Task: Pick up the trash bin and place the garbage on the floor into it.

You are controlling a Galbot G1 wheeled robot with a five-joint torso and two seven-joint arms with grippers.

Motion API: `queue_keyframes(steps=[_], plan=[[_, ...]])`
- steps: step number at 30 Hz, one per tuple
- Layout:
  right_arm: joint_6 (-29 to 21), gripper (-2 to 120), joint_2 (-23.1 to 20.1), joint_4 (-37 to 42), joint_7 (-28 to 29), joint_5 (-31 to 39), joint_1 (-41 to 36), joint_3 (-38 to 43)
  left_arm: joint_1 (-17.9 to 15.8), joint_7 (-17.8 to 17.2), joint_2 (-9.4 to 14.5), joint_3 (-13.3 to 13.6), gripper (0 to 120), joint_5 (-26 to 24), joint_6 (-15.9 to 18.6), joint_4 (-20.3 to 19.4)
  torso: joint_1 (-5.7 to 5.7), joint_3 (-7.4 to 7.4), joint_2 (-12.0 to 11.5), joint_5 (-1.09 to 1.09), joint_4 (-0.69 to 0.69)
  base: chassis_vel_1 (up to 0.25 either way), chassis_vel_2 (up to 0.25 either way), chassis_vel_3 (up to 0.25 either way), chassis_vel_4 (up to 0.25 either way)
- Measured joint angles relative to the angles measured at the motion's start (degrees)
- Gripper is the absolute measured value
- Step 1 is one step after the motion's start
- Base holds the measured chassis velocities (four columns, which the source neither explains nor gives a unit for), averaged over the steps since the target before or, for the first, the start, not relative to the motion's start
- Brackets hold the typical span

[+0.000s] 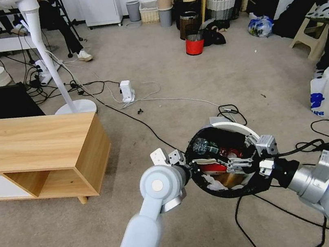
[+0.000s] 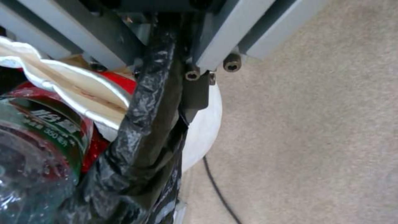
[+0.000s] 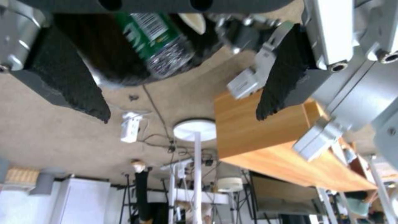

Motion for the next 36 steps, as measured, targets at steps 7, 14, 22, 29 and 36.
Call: queue_keyframes(steps=[7,14,22,29,36], plan=[[0.73,90,1.00,0.32,1.03,1.12,0.60,0.65,1.00,-2.29,1.86,-1.51,0,-2.18,-0.29,-1.19,0.00,0.00,0.00,0.00,0.00,0.000,0.000,0.000,0.000],[1.90,90,4.66,1.20,6.19,2.99,2.77,1.86,3.59,-4.20,7.89,-4.31,0,-5.94,-1.34,-4.87,0.00,0.00,0.00,-0.01,0.00,0.000,0.000,0.000,0.000],[3.98,96,9.60,-0.39,9.22,-3.47,1.12,6.22,6.97,-4.25,10.68,-6.52,0,-5.77,-1.38,-7.18,0.00,0.00,0.00,-0.01,0.01,0.000,0.000,0.000,0.000],[5.69,99,14.20,-1.18,8.69,-12.87,-2.63,10.86,9.28,-4.51,11.78,-8.24,0,-5.77,-1.47,-8.99,0.00,0.00,0.00,0.00,0.00,0.000,0.000,0.000,0.000],[8.33,100,21.17,-1.02,7.24,-22.93,-6.91,15.15,13.67,-4.45,12.98,-10.33,0,-4.13,-1.41,-10.77,0.00,0.00,0.00,0.00,0.01,0.000,0.000,0.000,0.000]])
